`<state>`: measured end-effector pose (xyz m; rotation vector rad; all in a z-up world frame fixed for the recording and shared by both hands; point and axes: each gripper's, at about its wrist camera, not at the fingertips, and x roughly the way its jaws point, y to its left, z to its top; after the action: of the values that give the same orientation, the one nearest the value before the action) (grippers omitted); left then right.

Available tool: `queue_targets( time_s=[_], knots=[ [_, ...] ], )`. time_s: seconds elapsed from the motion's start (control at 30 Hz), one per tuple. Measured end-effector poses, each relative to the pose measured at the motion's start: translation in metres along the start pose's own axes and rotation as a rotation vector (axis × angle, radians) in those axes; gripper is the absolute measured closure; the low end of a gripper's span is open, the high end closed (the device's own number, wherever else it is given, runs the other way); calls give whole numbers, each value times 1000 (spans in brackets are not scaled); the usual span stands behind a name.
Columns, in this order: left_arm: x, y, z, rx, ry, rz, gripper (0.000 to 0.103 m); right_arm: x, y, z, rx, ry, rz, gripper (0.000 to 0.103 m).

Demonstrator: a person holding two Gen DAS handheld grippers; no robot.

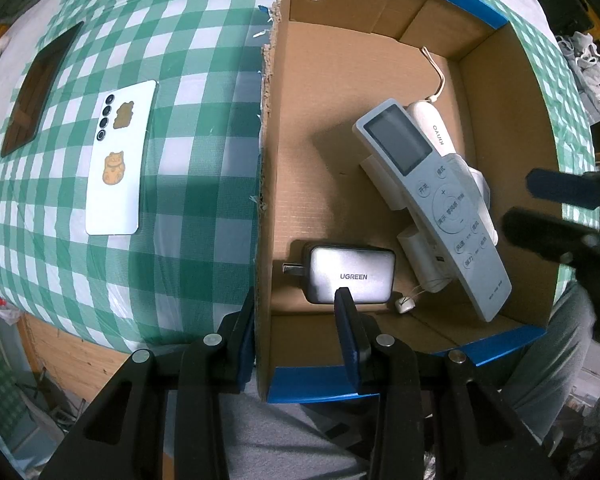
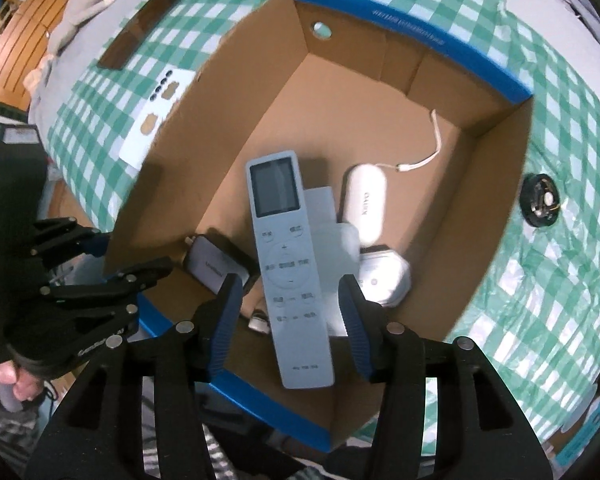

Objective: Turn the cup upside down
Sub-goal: 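Carry the white remote into the box and open the right gripper, then move the right gripper to the black round fan and grasp it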

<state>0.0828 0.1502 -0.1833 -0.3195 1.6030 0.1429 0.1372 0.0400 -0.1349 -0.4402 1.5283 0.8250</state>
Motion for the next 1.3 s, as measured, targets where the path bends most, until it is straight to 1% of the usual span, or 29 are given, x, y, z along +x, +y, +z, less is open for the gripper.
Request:
queue_targets(
  time_s=[0.23,0.4,0.5,0.6,0.77,0.87,1.03,1.17,1.3],
  knots=[
    [0,0,0,1,1,0,68,-24,-19,-2,16,-24,-17,53],
    [1,0,0,1,0,-1,68,-39,-42,0,49,-43,-32,53],
    [1,0,0,2,0,0,68,-47,-62,3,73,-50,-43,52],
    [1,0,0,2,0,1,68,-54,-84,10,104,-58,-64,47],
    [1,0,-1,1,1,0,68,-59,-127,20,162,-57,-95,47],
    [2,0,-2,-2,-1,2,68,-57,-151,23,196,-48,-114,47],
    [2,2,-3,-5,2,-7,68,-40,-185,31,240,-14,-143,47],
    [0,4,-3,-4,8,-9,68,-23,-211,38,299,-9,-122,47],
    [-1,5,-2,-7,14,-10,68,-6,-232,45,339,-6,-121,47]
  ],
)
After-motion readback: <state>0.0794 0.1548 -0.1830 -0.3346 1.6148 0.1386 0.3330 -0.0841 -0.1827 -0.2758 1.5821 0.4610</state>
